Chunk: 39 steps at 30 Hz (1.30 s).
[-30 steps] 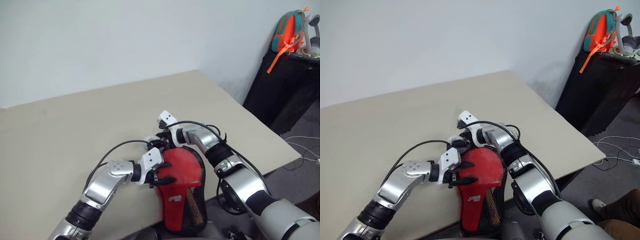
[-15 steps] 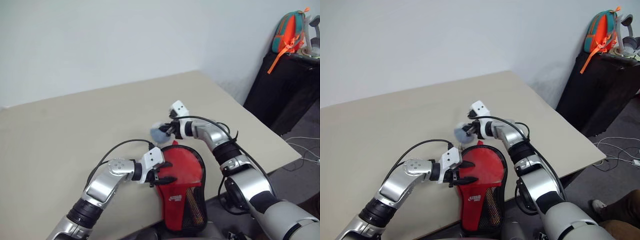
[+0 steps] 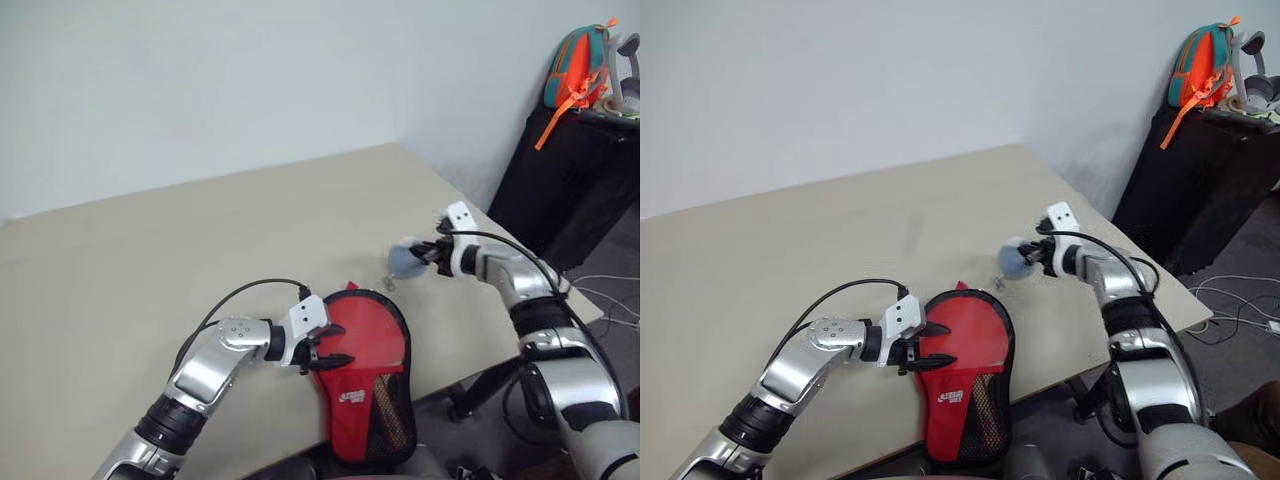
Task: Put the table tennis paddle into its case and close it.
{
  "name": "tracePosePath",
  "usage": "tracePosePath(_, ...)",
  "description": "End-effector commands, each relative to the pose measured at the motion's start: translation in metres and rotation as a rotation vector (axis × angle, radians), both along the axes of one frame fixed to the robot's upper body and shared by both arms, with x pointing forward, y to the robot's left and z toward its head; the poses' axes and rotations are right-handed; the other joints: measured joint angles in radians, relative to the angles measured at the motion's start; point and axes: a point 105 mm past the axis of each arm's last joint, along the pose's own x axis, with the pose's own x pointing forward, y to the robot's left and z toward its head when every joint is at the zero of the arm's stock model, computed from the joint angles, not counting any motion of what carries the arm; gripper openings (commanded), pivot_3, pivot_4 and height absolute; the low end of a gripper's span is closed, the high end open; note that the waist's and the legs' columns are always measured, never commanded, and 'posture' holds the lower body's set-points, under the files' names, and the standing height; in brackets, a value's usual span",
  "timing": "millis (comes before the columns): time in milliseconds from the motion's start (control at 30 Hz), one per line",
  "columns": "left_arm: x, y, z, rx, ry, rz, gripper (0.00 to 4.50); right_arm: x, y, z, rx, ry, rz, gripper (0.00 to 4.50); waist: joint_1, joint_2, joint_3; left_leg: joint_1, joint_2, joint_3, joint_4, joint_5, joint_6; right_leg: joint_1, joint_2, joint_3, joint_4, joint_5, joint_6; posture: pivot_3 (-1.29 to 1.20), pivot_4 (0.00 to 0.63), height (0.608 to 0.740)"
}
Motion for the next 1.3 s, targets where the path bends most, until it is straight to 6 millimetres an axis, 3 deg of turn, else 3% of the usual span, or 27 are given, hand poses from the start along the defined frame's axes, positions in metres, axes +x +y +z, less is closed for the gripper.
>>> tracePosePath(33, -0.015, 0.023, -0.042, 0.146, 0.148, 0.041, 2.96, -0.015, -0.035, 0.037, 0.004, -0.095, -0.019, 0.01, 0.006, 0.0, 0.0, 0.0, 0.0, 0.001, 0.0, 0.0, 0.001, 0.0, 0.0, 0.001, 0.0, 0.0, 0.0, 0.0, 0.0, 0.74)
tracePosePath(133, -0.016, 0.025, -0.043, 0.148, 0.157, 0.04, 2.96, -0.045, -0.053, 0.042, 0.012, -0.066, -0.003, 0.01, 0.019, 0.0, 0.0, 0.0, 0.0, 0.002, 0.0, -0.001, 0.001, 0.0, 0.0, 0.001, 0.0, -0.002, 0.0, 0.0, 0.0, 0.74)
tracePosePath(300, -0.019, 0.025, -0.045, 0.151, 0.17, 0.035, 2.96, -0.084, -0.056, 0.046, 0.031, -0.003, 0.063, 0.01, 0.02, -0.003, 0.002, 0.0, 0.0, 0.004, 0.001, -0.001, 0.001, 0.001, 0.0, 0.003, 0.0, -0.004, 0.002, 0.0, 0.0, 0.74)
tracePosePath(400, -0.023, 0.025, -0.047, 0.152, 0.181, 0.028, 2.96, -0.106, -0.048, 0.043, 0.041, 0.044, 0.113, 0.01, 0.022, -0.005, 0.003, 0.0, 0.0, 0.003, 0.0, -0.001, 0.001, 0.0, 0.0, 0.003, 0.0, -0.005, 0.003, 0.0, 0.0, 0.74)
tracePosePath(667, -0.029, 0.025, -0.05, 0.148, 0.208, 0.037, 2.96, -0.152, -0.003, 0.031, 0.088, 0.143, 0.299, 0.01, 0.022, -0.007, 0.004, 0.0, 0.0, 0.005, 0.0, -0.002, 0.001, 0.0, 0.0, 0.003, 0.0, -0.006, 0.003, 0.0, 0.0, 0.74)
tracePosePath(1133, -0.037, 0.03, -0.053, 0.153, 0.223, 0.061, 2.96, -0.219, -0.005, 0.031, 0.08, 0.319, 0.491, 0.01, 0.02, -0.011, 0.005, 0.001, 0.001, 0.006, -0.001, -0.004, 0.0, -0.001, -0.001, 0.003, 0.0, -0.008, 0.003, 0.0, 0.0, 0.74)
tracePosePath(1300, -0.041, 0.03, -0.054, 0.15, 0.235, 0.064, 2.96, -0.245, 0.007, 0.031, 0.132, 0.377, 0.572, 0.01, 0.021, -0.012, 0.005, 0.001, 0.001, 0.006, -0.001, -0.006, 0.0, -0.001, -0.001, 0.002, -0.001, -0.009, 0.004, 0.0, 0.0, 0.74)
